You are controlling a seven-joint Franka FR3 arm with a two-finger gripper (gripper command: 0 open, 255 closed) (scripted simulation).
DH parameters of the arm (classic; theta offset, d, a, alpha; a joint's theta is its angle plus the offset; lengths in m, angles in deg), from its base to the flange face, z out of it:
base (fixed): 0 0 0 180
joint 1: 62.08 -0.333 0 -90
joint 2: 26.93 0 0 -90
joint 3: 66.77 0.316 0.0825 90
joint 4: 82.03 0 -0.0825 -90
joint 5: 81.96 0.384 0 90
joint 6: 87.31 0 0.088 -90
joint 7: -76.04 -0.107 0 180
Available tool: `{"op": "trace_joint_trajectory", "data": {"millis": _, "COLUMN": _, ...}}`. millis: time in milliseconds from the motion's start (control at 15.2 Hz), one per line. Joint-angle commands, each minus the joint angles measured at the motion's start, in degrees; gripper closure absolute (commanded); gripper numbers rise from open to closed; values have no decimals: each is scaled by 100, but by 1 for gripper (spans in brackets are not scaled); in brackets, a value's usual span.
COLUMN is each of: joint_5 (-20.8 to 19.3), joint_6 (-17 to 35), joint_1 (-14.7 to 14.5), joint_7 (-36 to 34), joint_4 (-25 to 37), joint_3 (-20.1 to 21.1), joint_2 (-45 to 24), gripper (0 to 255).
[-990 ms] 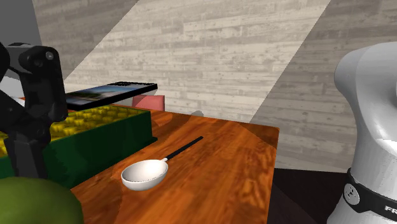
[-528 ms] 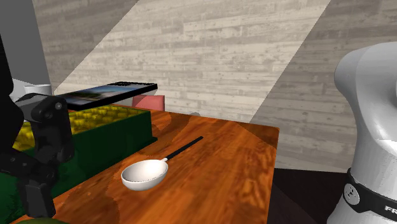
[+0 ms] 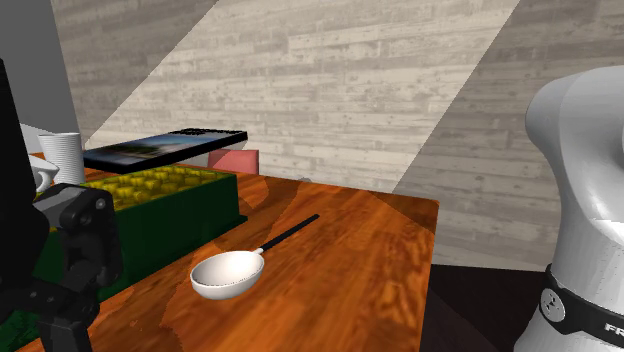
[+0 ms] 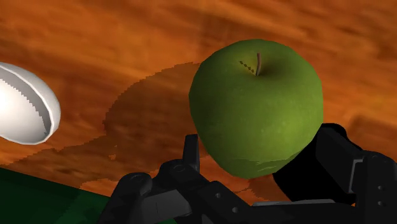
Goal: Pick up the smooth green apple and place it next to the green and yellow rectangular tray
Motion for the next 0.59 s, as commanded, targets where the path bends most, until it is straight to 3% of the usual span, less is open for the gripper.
{"op": "trace_joint_trajectory", "data": {"millis": 0, "joint_5": -1, "joint_6": 2, "joint_1": 0, "joint_7": -1, "joint_4": 0, "joint_3": 0, "joint_2": -1, "gripper": 255}}
{"op": "trace_joint_trajectory", "data": {"millis": 66, "joint_5": -1, "joint_6": 2, "joint_1": 0, "joint_7": -1, "joint_4": 0, "joint_3": 0, "joint_2": -1, "gripper": 255}}
{"op": "trace_joint_trajectory", "data": {"millis": 132, "joint_5": -1, "joint_6": 2, "joint_1": 0, "joint_7": -1, "joint_4": 0, "joint_3": 0, "joint_2": -1, "gripper": 0}}
{"op": "trace_joint_trajectory", "data": {"millis": 528, "joint_5": 73, "joint_6": -181, "joint_1": -14, "joint_7": 49, "joint_4": 58, "joint_3": 12, "joint_2": 131, "gripper": 0}}
